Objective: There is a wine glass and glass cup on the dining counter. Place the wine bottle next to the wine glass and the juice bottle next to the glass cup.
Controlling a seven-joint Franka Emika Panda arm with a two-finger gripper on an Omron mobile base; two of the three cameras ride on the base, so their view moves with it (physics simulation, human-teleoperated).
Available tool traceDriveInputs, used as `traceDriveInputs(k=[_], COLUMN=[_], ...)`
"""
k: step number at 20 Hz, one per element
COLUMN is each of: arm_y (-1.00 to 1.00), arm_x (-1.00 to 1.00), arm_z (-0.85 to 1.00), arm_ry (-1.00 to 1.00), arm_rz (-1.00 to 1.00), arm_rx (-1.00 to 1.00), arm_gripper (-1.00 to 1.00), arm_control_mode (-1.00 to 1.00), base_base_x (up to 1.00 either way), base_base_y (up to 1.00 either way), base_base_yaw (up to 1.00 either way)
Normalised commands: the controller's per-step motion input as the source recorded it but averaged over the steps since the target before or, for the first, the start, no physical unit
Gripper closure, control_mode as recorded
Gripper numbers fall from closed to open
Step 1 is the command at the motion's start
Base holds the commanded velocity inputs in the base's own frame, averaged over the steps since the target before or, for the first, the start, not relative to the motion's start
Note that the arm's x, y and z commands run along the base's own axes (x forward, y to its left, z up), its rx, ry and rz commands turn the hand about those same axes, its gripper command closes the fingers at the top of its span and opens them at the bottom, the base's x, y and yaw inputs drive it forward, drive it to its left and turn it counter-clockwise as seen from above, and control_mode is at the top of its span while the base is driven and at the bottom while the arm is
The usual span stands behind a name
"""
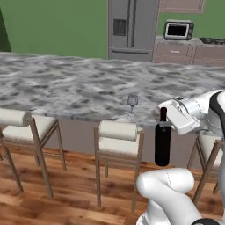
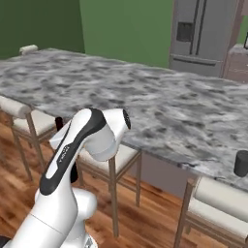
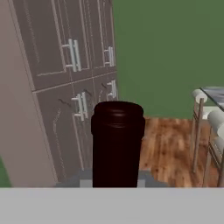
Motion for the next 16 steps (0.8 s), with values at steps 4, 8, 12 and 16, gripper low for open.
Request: traceDriveInputs(k=[4, 8, 12, 16], arm_y=[0.0, 0.0, 0.0, 0.0], arm_x=[0.0, 0.0, 0.0, 0.0], arm_z=[0.0, 0.0, 0.0, 0.0], arm_ry=[0.0, 0.0, 0.0, 0.0], arm_rz=[0.0, 0.0, 0.0, 0.0], arm_rx=[0.0, 0.0, 0.0, 0.0], arm_gripper=[1.0, 1.0, 1.0, 1.0], arm_control_mode=[1.0, 1.0, 1.0, 1.0], base_base_x=[0.59, 0.66, 0.68, 0.57], base_base_y=[0.38, 0.39, 0.39, 0.48], base_base_yaw=[-0.51, -0.43, -0.4, -0.36])
